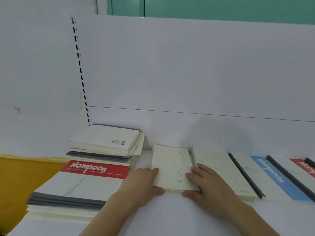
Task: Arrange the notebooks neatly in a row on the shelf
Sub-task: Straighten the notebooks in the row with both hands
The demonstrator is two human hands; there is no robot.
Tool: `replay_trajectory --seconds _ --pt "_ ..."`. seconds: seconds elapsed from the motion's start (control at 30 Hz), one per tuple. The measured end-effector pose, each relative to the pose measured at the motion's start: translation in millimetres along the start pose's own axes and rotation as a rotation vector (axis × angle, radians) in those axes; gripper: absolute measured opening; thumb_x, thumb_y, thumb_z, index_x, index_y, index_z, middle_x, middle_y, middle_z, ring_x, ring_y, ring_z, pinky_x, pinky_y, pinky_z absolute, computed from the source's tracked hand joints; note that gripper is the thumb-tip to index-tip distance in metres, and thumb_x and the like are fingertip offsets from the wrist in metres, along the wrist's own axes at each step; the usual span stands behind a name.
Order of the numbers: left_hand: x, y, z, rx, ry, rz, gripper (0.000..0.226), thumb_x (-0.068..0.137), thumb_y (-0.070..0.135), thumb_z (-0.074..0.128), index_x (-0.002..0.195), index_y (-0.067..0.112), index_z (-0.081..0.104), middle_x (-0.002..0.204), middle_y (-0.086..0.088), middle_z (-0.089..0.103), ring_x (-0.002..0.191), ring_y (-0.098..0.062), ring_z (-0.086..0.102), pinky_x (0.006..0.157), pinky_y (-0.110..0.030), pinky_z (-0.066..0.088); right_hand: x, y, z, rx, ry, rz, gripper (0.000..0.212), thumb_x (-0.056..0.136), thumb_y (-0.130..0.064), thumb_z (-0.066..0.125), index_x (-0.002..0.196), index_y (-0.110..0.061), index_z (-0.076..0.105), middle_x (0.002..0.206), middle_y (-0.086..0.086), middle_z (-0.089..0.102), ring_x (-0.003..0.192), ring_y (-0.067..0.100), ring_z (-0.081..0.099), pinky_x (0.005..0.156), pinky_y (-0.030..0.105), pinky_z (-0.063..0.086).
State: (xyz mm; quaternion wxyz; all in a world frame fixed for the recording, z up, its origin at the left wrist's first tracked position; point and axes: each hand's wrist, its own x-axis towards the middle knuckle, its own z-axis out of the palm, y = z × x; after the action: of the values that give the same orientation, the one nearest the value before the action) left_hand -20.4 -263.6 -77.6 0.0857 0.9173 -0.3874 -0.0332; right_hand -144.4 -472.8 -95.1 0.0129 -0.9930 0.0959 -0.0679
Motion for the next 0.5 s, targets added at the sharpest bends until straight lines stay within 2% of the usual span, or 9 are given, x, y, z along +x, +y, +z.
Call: replay_trajectory --seconds 0.23,0.33,0.43,0.5 --pt "-3.7 -0.7 -5.9 0.030 -0.012 -0.019 0.058 0.093 0.054 0.056 0.140 0.023 0.043 0.124 -0.003 0.058 0.117 -0.023 0.052 0.094 -0.036 0.047 2.2 0.8 -6.0 0.044 -0.024 0.000 0.103 0.059 -0.092 0.012 0.143 -0.039 0.037 0.153 -0.016 0.029 0.147 0.012 0.009 0.119 0.028 0.009" --pt "-6.8 2.0 0.2 -0.006 -0.015 -0.016 0.063 0.096 0.048 0.052 0.149 0.019 0.033 0.131 -0.003 0.054 0.124 -0.023 0.045 0.101 -0.040 0.044 0.2 -1.3 -4.1 0.030 -0.023 0.003 0.092 0.070 -0.087 0.021 0.146 -0.036 0.034 0.156 -0.013 0.025 0.147 0.013 0.007 0.120 0.028 0.008" --pt "-13.5 7.9 4.0 -0.002 0.056 -0.011 0.065 0.097 0.042 0.050 0.151 0.015 0.027 0.143 -0.003 0.047 0.133 -0.022 0.039 0.107 -0.037 0.040 -1.9 -6.3 -1.5 0.049 0.057 -0.004 0.097 0.070 -0.089 0.006 0.145 -0.036 0.035 0.156 -0.011 0.025 0.147 0.013 0.010 0.120 0.030 0.011" --pt "-21.5 12.0 1.5 -0.020 0.126 0.009 0.062 0.097 0.041 0.049 0.150 0.016 0.029 0.145 0.000 0.046 0.132 -0.020 0.039 0.108 -0.034 0.038 -1.4 -14.0 -0.7 0.077 0.180 -0.034 0.091 0.076 -0.085 0.005 0.140 -0.033 0.044 0.152 -0.009 0.035 0.144 0.013 0.020 0.118 0.031 0.020"
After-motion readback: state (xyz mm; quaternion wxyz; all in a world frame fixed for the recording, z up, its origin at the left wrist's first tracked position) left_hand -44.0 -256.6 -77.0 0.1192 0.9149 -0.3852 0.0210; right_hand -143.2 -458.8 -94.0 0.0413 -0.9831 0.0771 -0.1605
